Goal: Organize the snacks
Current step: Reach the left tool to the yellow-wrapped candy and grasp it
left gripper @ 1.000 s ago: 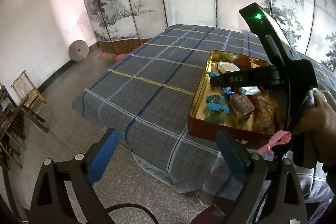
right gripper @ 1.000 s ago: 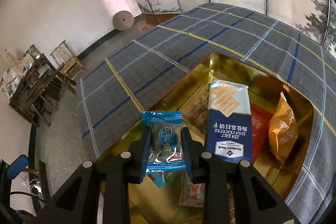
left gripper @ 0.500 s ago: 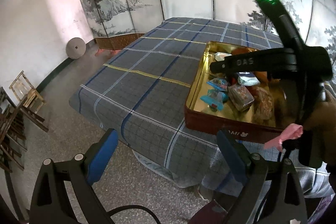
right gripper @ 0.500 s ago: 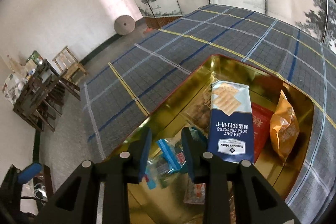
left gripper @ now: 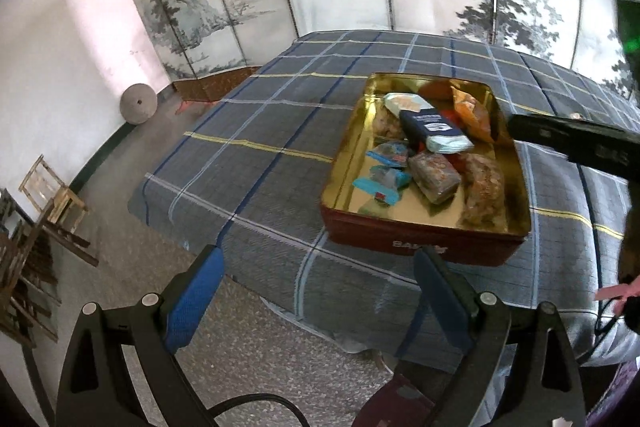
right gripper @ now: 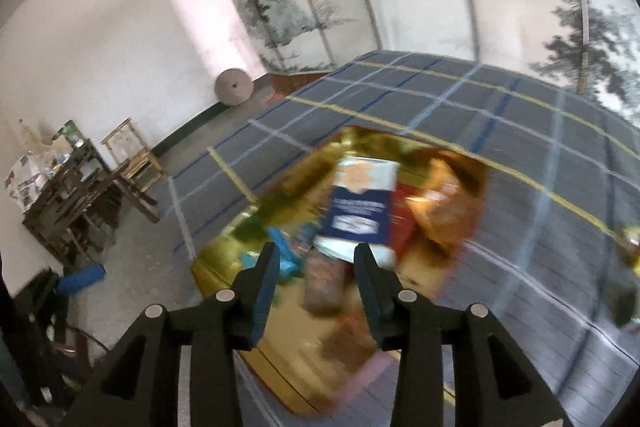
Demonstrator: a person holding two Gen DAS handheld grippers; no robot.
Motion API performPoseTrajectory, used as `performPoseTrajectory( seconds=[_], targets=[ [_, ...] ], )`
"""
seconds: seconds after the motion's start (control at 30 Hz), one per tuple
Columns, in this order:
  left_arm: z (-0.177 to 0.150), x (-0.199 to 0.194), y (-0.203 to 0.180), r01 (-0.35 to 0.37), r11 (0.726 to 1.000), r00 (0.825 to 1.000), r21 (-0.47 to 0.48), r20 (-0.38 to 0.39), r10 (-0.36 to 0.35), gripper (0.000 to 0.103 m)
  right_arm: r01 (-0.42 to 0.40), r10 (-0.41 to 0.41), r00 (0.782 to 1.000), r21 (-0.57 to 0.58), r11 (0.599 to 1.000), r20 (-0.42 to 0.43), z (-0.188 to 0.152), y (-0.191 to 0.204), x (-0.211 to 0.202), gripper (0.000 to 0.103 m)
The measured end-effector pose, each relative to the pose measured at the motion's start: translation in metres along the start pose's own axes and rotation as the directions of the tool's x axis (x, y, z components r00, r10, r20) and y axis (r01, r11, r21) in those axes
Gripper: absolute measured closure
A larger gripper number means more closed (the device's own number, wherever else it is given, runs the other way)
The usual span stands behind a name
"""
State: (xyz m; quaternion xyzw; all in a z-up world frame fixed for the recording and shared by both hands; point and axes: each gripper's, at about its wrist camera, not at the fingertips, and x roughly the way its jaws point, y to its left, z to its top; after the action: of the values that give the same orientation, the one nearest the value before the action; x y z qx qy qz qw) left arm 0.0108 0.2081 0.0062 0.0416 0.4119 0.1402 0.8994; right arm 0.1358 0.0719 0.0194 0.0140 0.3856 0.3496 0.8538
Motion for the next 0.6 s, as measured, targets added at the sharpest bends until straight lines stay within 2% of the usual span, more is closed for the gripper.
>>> performPoseTrajectory(
  seconds=[0.13,0.23,0.4,0.6],
  targets=[
    [0.004,-0.003,-0.012,0.013,0.999,1.0,0.031,-0.003,-0.013,0.009,0.094,-0.094,0.995,0.014,0.995,0.033,-0.02,-0.033,-0.035,0.062],
    [0.006,-0.005,-0.025,0.019,0.998,1.0,0.061,-0.006,-0.019,0.009,0.188,-0.19,0.981,0.044,0.981,0.05,-0.038,-0.066,-0.062,0.059],
    [0.011,-0.01,-0.051,0.033,0.992,0.999,0.122,-0.005,-0.033,0.009,0.34,-0.346,0.937,0.113,0.934,0.044,-0.066,-0.125,-0.1,0.056],
    [0.029,-0.016,-0.094,0.128,0.968,0.992,0.215,-0.023,-0.126,0.009,0.443,-0.461,0.887,0.222,0.869,0.036,-0.097,-0.189,-0.141,0.052]
  ],
)
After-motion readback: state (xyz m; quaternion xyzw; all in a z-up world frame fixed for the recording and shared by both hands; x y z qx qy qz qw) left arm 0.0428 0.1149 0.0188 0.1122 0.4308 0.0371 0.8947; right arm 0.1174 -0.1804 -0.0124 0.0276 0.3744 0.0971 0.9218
